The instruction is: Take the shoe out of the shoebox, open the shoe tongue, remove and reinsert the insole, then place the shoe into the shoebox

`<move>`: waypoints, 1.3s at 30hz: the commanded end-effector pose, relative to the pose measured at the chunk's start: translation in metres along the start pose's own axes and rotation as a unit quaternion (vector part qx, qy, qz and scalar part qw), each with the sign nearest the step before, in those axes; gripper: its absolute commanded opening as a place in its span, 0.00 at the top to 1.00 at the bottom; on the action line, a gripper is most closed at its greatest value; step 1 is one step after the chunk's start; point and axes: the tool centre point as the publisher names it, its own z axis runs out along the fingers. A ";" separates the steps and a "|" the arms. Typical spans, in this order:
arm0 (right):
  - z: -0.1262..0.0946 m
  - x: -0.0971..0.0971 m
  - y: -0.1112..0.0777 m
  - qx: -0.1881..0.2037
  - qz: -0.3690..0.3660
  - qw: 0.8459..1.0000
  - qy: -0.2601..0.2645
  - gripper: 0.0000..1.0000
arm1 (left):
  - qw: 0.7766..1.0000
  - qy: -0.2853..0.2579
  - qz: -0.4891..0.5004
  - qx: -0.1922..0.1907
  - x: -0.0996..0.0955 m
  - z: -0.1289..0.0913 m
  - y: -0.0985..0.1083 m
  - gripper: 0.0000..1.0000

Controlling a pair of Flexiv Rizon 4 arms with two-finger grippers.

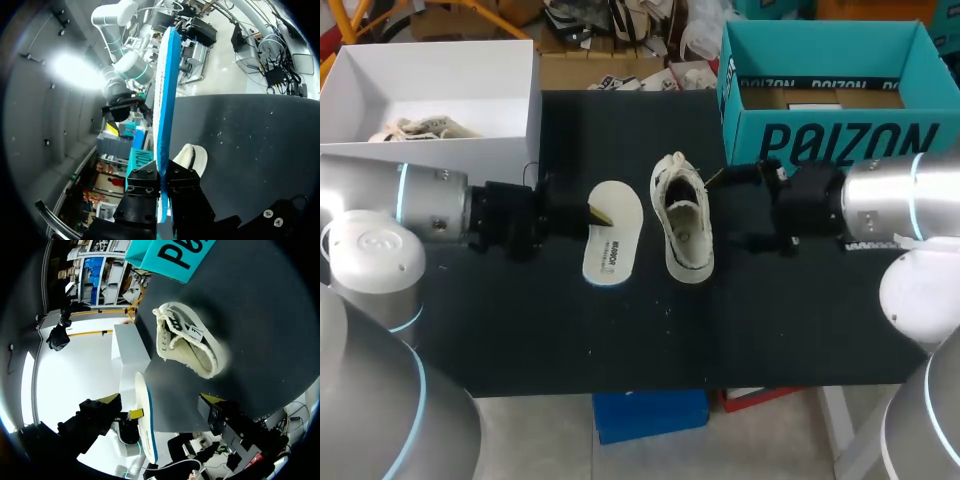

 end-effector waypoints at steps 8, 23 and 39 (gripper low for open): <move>0.041 0.008 0.001 -0.004 0.001 1.000 -0.017 0.00 | 1.000 -0.005 0.001 -0.001 0.000 -0.003 -0.001 1.00; 0.065 0.007 -0.007 -0.027 0.030 0.999 -0.017 0.00 | 1.000 -0.001 -0.002 0.002 0.002 0.009 -0.003 1.00; 0.099 0.003 0.004 -0.069 0.065 0.995 -0.039 0.45 | 1.000 -0.001 -0.007 -0.002 0.004 0.004 0.000 1.00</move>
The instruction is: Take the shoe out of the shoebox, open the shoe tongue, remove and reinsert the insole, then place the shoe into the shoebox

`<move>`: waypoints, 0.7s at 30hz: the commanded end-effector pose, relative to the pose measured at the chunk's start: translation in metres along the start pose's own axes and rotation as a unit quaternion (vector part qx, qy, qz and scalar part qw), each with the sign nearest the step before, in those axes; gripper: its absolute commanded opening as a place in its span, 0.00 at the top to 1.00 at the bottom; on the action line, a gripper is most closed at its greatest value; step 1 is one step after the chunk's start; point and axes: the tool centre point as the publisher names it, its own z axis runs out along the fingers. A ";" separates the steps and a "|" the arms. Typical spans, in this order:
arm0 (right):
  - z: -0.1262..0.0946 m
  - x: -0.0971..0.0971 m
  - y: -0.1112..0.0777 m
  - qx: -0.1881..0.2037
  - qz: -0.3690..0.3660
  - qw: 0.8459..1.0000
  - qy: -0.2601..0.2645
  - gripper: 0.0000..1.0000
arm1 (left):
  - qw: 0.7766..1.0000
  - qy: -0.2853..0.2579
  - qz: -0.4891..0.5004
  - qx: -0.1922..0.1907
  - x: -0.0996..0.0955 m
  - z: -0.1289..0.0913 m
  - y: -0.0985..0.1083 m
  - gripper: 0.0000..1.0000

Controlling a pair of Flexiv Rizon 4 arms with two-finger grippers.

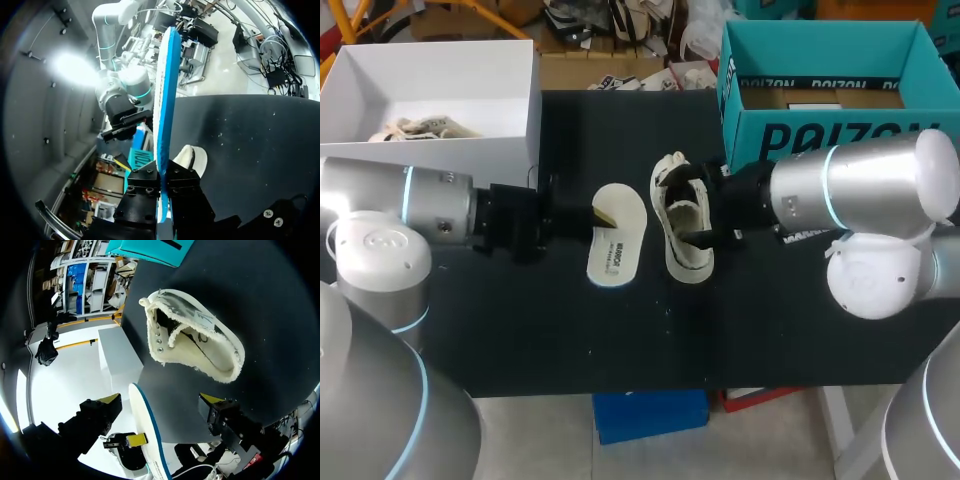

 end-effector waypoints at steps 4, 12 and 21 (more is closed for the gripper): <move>0.020 -0.003 0.002 -0.056 0.020 0.998 -0.001 0.51 | 1.000 0.000 -0.002 -0.007 0.002 -0.005 0.000 1.00; 0.021 -0.011 0.010 -0.081 0.053 0.995 -0.001 0.24 | 1.000 0.000 -0.006 -0.009 0.004 -0.004 0.001 1.00; 0.029 -0.016 0.019 -0.098 0.065 0.993 -0.011 0.27 | 1.000 0.002 -0.008 -0.011 0.004 -0.004 0.003 1.00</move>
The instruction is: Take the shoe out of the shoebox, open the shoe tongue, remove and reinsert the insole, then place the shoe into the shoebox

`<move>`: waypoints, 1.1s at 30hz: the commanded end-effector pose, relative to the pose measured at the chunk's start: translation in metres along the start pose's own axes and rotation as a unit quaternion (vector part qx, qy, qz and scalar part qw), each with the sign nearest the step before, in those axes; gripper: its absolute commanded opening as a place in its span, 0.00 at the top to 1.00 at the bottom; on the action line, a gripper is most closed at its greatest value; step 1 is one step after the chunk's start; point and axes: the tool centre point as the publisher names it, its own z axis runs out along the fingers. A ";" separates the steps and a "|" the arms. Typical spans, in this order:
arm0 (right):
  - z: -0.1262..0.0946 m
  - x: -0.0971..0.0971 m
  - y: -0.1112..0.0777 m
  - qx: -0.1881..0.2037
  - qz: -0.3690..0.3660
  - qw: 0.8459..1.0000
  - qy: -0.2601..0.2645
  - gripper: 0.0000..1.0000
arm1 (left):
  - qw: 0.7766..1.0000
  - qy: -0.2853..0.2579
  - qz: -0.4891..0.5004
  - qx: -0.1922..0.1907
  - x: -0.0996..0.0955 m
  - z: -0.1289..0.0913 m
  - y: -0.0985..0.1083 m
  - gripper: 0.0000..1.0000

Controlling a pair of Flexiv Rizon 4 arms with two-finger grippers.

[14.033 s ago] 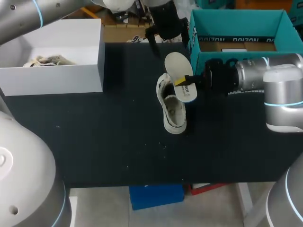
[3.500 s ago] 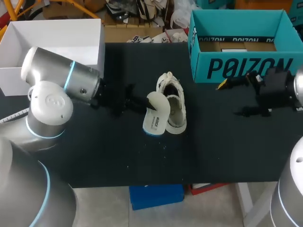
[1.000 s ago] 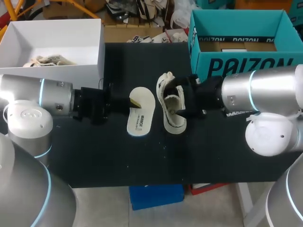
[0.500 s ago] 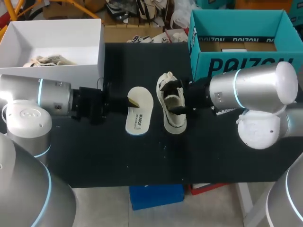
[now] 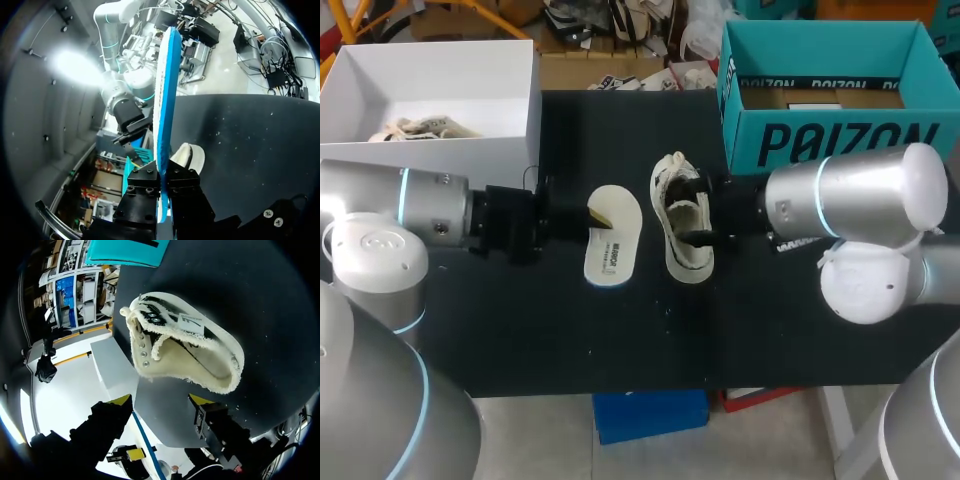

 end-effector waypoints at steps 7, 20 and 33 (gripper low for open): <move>0.018 0.004 0.007 -0.101 0.003 0.995 -0.012 0.26 | 1.000 0.001 -0.003 -0.007 0.000 -0.003 0.005 1.00; 0.023 0.005 0.029 -0.141 0.003 0.990 -0.015 0.24 | 1.000 0.010 -0.013 -0.010 0.001 -0.008 0.019 1.00; 0.044 0.009 0.040 -0.154 0.008 0.988 -0.014 0.44 | 0.999 0.017 -0.021 -0.018 0.002 -0.012 0.032 1.00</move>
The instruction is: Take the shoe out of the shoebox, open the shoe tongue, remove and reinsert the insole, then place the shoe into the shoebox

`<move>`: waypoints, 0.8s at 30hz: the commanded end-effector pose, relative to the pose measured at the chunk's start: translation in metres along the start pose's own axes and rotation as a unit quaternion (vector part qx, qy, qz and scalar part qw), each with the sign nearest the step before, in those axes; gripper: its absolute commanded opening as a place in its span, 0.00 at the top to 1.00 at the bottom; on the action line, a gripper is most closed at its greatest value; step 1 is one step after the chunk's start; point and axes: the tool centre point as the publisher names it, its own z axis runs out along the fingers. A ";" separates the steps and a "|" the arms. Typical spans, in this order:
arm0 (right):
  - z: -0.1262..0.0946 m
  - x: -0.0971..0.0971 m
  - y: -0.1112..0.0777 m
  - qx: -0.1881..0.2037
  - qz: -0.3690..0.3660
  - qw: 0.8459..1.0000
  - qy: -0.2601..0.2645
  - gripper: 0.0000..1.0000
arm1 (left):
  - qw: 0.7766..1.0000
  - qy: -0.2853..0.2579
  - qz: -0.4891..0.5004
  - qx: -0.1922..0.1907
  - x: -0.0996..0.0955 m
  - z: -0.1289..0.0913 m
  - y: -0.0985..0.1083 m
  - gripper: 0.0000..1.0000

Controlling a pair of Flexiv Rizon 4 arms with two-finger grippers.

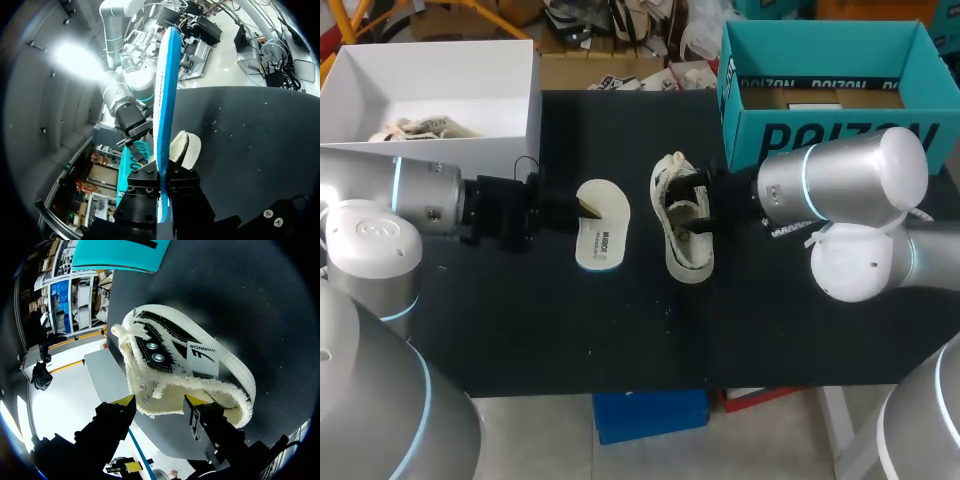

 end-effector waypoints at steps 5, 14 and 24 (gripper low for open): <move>0.016 0.004 0.000 -0.144 -0.002 0.990 -0.001 0.44 | 1.000 0.004 -0.002 -0.002 0.000 0.001 0.006 1.00; 0.015 0.001 0.008 -0.162 -0.004 0.987 -0.013 0.51 | 1.000 0.011 -0.002 0.000 0.000 0.004 0.010 1.00; 0.003 -0.002 0.017 -0.188 -0.009 0.982 -0.028 0.53 | 1.000 0.017 0.000 0.000 0.000 0.008 0.015 1.00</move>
